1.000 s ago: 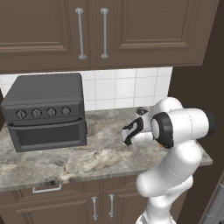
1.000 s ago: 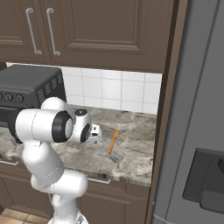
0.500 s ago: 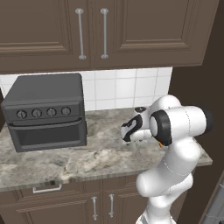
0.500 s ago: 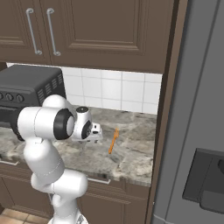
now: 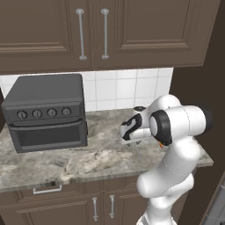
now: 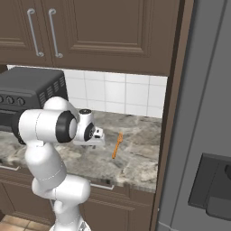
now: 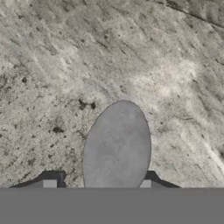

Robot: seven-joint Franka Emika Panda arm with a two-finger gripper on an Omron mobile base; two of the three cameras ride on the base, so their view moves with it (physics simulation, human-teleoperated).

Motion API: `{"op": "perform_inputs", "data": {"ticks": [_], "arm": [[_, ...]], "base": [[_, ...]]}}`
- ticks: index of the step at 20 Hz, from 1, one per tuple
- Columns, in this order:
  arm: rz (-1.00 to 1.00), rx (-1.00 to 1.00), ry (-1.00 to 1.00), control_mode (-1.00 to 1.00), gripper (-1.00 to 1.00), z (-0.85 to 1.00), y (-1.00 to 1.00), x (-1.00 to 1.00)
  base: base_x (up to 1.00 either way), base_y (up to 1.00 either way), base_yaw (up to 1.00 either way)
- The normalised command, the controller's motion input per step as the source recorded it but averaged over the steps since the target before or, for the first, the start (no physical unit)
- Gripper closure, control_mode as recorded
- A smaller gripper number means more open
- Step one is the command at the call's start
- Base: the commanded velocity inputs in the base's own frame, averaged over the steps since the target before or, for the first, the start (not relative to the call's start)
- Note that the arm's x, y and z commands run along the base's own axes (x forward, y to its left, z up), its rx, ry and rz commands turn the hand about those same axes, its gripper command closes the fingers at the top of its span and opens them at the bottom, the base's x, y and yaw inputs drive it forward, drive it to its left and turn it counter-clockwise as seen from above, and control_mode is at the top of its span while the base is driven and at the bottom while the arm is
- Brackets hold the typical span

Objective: Organize the utensils by type. Pick up the wooden spoons from the counter and place them in the open cabinet. Then pick up the metallic utensils from the counter and place them in the open drawer.

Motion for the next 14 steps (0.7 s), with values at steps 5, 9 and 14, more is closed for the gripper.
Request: {"op": "perform_inputs", "data": {"ticks": [5, 9, 14], "arm": [[-0.17, 0.07, 0.08, -1.00, 1.00, -0.27, 0.00, -0.35], [-0.07, 0.01, 0.01, -1.00, 1.00, 0.01, 0.00, -0.07], [0.00, 0.00, 0.00, -1.00, 1.00, 0.35, 0.01, -0.06]], "base": [[0.00, 0.00, 0.00], [0.00, 0.00, 0.00], [0.00, 0.00, 0.00]]}}
